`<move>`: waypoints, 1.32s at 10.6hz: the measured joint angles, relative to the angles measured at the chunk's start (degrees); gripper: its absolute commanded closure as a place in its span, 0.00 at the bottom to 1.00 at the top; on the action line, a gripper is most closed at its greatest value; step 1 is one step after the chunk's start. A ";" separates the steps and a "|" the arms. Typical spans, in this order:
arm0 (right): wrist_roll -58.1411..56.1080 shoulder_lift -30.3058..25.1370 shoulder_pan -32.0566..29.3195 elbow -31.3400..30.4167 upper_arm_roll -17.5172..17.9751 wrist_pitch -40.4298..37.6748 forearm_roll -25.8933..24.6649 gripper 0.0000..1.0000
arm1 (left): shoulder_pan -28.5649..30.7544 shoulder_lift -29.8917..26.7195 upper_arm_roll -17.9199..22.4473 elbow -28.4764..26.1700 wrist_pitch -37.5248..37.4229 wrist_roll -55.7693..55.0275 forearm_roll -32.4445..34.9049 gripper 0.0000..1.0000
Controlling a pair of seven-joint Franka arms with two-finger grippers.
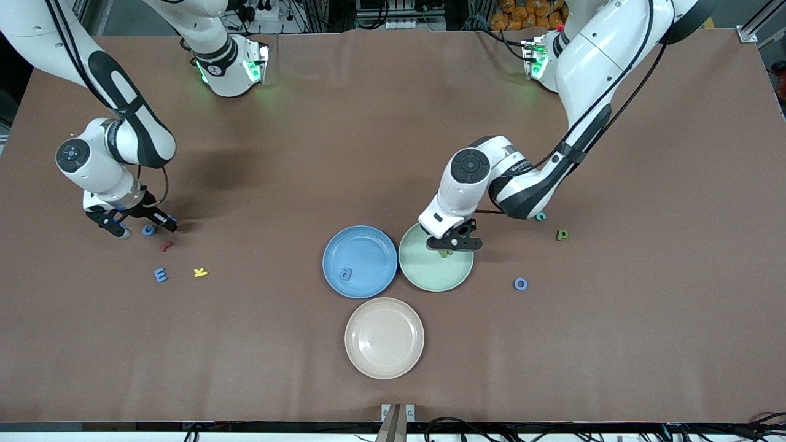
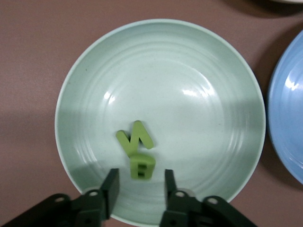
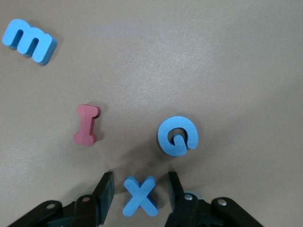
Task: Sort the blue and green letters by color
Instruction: 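Grasp the blue x with the right gripper while the left gripper drops B, then drop the x on the blue plate while the left gripper reaches green d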
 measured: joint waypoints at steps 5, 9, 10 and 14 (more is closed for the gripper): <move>-0.04 -0.63 -0.04 -0.88 0.04 0.01 0.00 0.65 | 0.95 -1.97 0.22 3.85 -0.87 -0.09 0.00 0.00; -0.23 -1.35 -0.13 -1.57 -0.08 -0.14 -0.01 0.88 | 5.12 -9.36 0.38 4.32 -5.93 -0.04 0.00 0.00; -0.31 -1.35 -0.13 -1.59 -0.06 -0.11 -0.01 0.90 | 6.10 -10.94 0.37 4.33 -7.22 -0.04 0.00 0.00; -1.36 -1.39 -0.06 -1.53 0.47 -0.11 -0.09 0.94 | 10.16 -16.35 0.03 4.35 -12.10 1.43 -1.28 0.00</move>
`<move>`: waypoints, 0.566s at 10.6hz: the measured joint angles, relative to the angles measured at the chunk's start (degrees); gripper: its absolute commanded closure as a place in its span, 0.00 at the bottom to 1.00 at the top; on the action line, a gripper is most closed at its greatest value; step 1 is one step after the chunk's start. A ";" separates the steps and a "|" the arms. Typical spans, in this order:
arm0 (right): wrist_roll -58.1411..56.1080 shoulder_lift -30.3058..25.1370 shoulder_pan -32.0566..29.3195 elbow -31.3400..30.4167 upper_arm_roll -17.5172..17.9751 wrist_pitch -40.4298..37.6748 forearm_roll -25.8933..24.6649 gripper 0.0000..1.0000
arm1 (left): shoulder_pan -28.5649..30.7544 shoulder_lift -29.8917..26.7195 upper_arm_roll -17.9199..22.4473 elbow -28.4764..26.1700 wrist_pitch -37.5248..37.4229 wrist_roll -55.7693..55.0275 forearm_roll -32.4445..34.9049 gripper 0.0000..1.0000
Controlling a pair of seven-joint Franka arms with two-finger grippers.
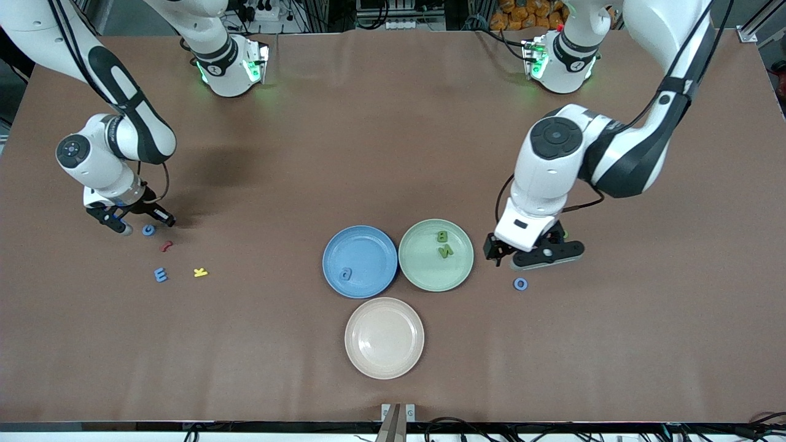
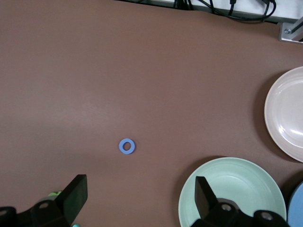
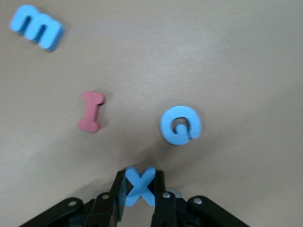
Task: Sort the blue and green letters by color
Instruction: 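Drop the x on the blue plate while the left gripper reaches green d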
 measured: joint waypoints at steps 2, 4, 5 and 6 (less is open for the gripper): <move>-2.88 -1.20 0.67 0.92 1.78 -1.75 -0.01 0.94 | 3.32 -3.00 -0.01 0.02 -2.73 6.07 -4.64 0.00; -5.04 -3.92 3.01 3.54 3.42 -6.96 -0.01 0.94 | 7.33 -6.15 0.97 -0.12 -6.55 14.81 -11.35 0.00; -5.16 -4.77 4.74 4.96 4.89 -7.96 0.01 0.94 | 8.61 -7.28 2.53 -0.78 -7.68 17.86 -13.94 0.00; -5.14 -5.09 7.68 6.63 5.85 -8.20 0.06 0.94 | 9.20 -8.18 4.62 -2.45 -7.86 21.09 -15.15 0.00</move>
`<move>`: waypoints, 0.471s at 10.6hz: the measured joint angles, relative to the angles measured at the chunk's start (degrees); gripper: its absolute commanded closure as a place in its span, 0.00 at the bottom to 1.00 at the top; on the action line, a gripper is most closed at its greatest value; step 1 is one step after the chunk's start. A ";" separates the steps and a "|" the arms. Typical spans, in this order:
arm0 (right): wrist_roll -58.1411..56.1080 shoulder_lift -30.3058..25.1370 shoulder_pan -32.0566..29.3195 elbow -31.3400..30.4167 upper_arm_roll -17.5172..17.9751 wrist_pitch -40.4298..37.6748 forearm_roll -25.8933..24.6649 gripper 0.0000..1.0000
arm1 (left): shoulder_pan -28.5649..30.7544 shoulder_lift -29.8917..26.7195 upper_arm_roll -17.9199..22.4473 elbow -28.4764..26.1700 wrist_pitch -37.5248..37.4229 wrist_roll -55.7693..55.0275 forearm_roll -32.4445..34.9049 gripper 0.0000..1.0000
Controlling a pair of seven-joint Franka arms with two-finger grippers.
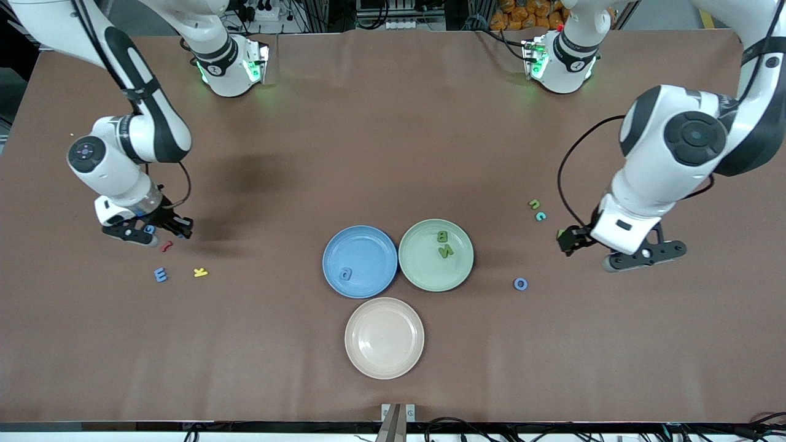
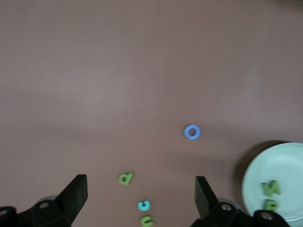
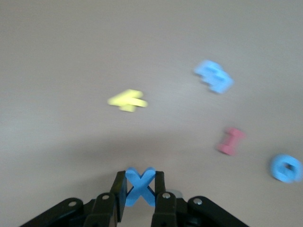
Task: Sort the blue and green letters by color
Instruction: 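Drop the x on the blue plate while the left gripper reaches green d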
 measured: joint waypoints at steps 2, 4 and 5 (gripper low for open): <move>0.08 0.03 6.83 3.36 0.58 -0.32 0.04 0.94 | 0.27 -0.55 2.72 -4.02 0.12 2.96 -0.82 0.00; 0.11 1.47 13.41 7.19 0.62 -0.63 0.07 0.94 | 1.07 -0.63 3.31 -8.42 3.70 6.88 -2.92 0.00; 0.16 3.29 16.69 9.86 0.62 -0.67 0.08 0.94 | 1.50 -0.62 3.62 -11.49 7.23 9.05 -3.17 0.00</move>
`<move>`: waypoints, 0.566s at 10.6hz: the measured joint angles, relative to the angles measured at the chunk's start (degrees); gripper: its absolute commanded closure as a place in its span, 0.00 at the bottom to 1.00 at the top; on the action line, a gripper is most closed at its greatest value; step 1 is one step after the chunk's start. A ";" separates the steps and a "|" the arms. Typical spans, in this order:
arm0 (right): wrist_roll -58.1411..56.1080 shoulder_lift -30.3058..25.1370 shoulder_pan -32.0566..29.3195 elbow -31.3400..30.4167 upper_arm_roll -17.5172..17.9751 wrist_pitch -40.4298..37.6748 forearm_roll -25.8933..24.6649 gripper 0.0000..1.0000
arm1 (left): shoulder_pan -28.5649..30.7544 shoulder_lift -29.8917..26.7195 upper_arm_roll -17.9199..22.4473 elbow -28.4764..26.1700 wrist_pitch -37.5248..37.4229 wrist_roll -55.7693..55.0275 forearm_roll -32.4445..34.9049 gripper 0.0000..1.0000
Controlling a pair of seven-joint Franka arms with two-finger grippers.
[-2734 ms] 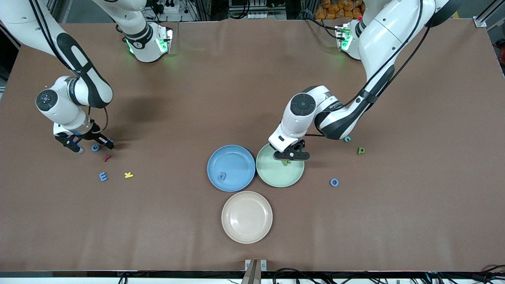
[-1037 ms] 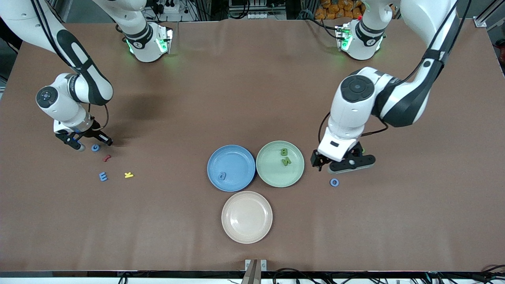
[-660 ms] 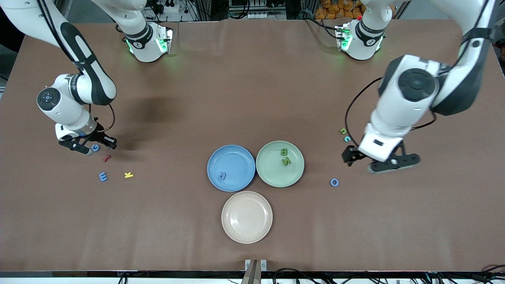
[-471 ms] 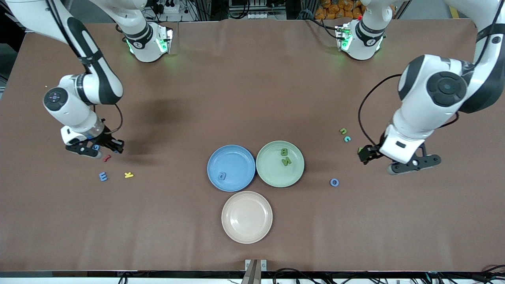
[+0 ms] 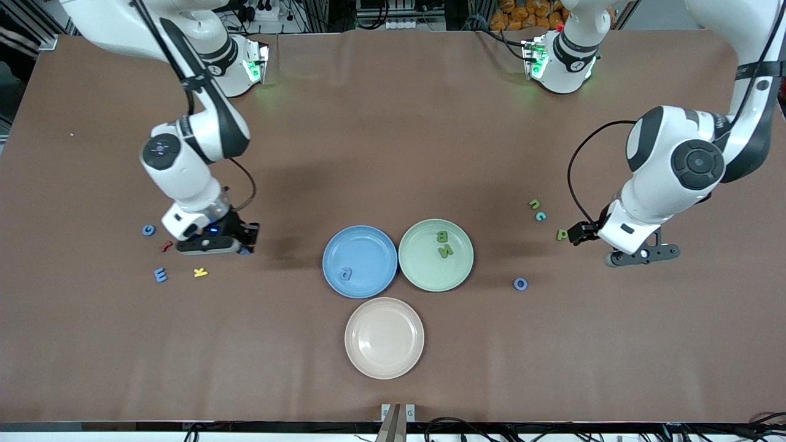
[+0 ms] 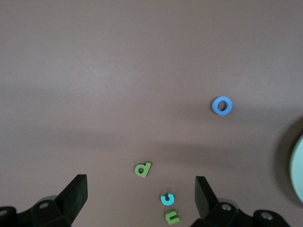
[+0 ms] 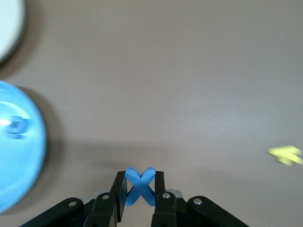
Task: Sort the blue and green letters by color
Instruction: 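Drop the x on the blue plate while the left gripper reaches green d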
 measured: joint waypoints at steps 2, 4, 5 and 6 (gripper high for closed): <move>-0.06 5.20 5.51 6.30 -0.01 -0.01 -0.03 0.94 | 0.41 0.04 0.29 -6.56 6.46 1.64 -0.04 0.00; -0.15 10.84 9.77 13.21 -0.05 0.03 -0.07 0.94 | 0.43 0.07 0.91 -12.81 13.49 7.20 -0.08 0.00; -0.20 13.50 11.89 16.69 -0.09 0.03 -0.08 0.92 | 0.51 0.23 2.21 -15.61 16.90 11.31 -0.14 0.01; -0.20 15.71 13.84 19.65 -0.11 0.03 -0.17 0.49 | 0.78 0.70 3.14 -17.74 19.67 13.80 -0.16 0.04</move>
